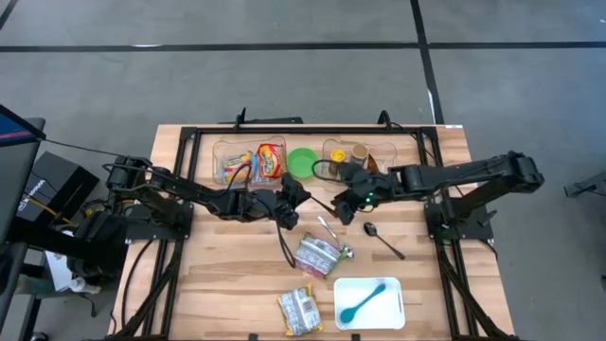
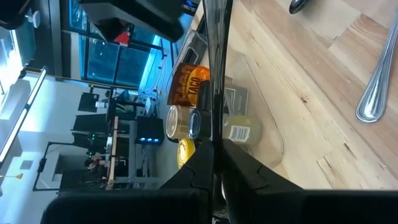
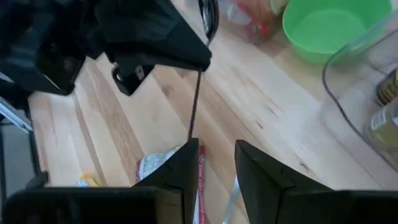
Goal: Pick & Place Food Item
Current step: Put the left black spoon in the white bin
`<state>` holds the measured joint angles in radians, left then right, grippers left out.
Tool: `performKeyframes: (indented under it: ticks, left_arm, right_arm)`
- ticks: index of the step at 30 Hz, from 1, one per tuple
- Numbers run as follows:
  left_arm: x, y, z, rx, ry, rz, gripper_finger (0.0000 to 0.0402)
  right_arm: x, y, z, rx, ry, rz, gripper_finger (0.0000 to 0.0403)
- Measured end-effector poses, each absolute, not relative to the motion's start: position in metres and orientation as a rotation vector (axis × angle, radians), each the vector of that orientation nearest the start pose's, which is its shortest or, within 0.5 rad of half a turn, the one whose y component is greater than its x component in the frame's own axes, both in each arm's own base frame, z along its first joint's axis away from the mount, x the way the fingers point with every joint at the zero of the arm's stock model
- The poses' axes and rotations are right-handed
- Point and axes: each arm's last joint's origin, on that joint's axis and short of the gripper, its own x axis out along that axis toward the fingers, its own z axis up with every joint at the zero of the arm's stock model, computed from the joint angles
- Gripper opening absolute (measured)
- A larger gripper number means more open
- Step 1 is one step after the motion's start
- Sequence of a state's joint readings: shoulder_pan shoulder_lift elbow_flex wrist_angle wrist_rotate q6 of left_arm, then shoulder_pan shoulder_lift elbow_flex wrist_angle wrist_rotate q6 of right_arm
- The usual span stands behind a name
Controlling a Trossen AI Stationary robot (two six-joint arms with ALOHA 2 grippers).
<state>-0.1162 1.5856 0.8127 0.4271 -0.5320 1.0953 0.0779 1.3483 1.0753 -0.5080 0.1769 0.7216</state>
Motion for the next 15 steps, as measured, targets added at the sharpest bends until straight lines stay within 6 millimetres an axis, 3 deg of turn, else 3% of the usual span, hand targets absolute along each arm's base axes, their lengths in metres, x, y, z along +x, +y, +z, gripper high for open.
performKeyframes:
  ticks: [6,15]
  left_arm:
    - [0.328,-0.023,0.208,1.164,0.525,0.194,0.0010]
    - [0.328,-0.023,0.208,1.150,0.523,0.197,0.0010]
  right_arm:
    - [0.297,0.021,0.285,0.563,0.735,-0.344,0.0098]
    - [0.300,0.022,0.286,0.571,0.766,-0.324,0.0098]
